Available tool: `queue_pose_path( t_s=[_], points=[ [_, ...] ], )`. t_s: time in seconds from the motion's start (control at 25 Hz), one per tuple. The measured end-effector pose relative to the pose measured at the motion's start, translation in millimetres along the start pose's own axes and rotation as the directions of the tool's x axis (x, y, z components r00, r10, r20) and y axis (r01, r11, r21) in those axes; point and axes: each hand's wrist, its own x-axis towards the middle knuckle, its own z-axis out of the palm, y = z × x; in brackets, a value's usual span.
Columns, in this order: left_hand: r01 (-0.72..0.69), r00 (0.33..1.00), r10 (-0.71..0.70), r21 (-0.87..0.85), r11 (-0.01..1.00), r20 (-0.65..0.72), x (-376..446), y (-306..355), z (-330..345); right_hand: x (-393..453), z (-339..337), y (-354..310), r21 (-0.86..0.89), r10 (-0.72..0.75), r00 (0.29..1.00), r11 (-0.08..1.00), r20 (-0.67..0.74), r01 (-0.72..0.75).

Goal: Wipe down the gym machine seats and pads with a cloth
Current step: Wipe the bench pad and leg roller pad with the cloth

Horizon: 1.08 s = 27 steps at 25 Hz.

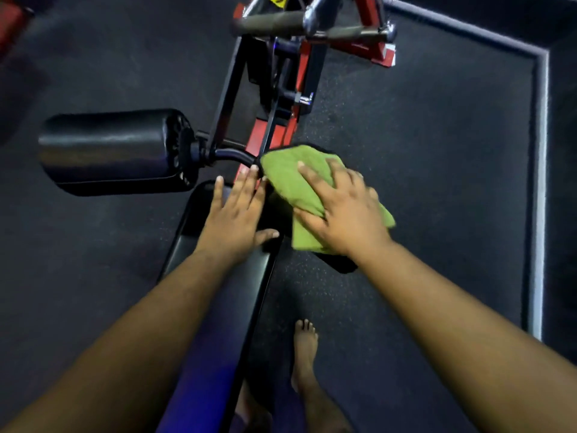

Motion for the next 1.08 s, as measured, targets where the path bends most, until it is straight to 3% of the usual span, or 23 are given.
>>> queue_pose_path(
  t_s=[0.2,0.32,0.44,0.56,0.64,0.76,0.84,0.92,1.0,1.08],
  points=[
    [-0.018,1.000,0.018,0.013,1.000,-0.023,14,1,-4,-73,4,51,0.204,0.120,0.993,0.971,0.017,-0.121],
    [-0.062,0.998,0.060,-0.056,0.997,-0.032,22,-5,-5,-20,0,23,0.061,0.236,0.971,0.969,0.026,-0.237],
    [-0.072,0.996,0.079,-0.138,0.988,0.040,31,-8,-15,46,-6,-6,0.120,0.213,0.969,0.966,0.128,-0.228],
    [-0.064,0.990,0.085,-0.172,0.983,0.113,40,-8,-28,38,-12,22,0.209,0.118,0.972,0.964,0.205,-0.161],
    [-0.066,0.986,0.092,-0.184,0.981,0.136,42,-8,-32,-18,-10,40,0.122,0.094,0.983,0.986,0.155,-0.113],
    [-0.052,0.992,0.073,-0.199,0.979,0.099,41,-9,-31,-81,-1,24,0.015,0.184,0.981,0.983,0.064,-0.185],
    [-0.025,0.998,0.037,-0.205,0.978,0.053,36,-7,-25,-65,4,2,-0.027,0.272,0.962,0.962,0.023,-0.271],
    [0.011,1.000,-0.010,-0.238,0.971,0.006,21,0,-13,-25,3,-14,-0.062,0.224,0.974,0.972,-0.037,-0.226],
    [0.013,1.000,-0.016,-0.303,0.953,-0.010,6,13,-2,21,-1,-12,0.022,0.140,0.990,0.990,0.018,-0.140],
    [-0.014,1.000,0.011,-0.328,0.945,-0.010,3,22,-2,53,-2,14,0.224,0.114,0.975,0.962,0.192,-0.157]
  ],
)
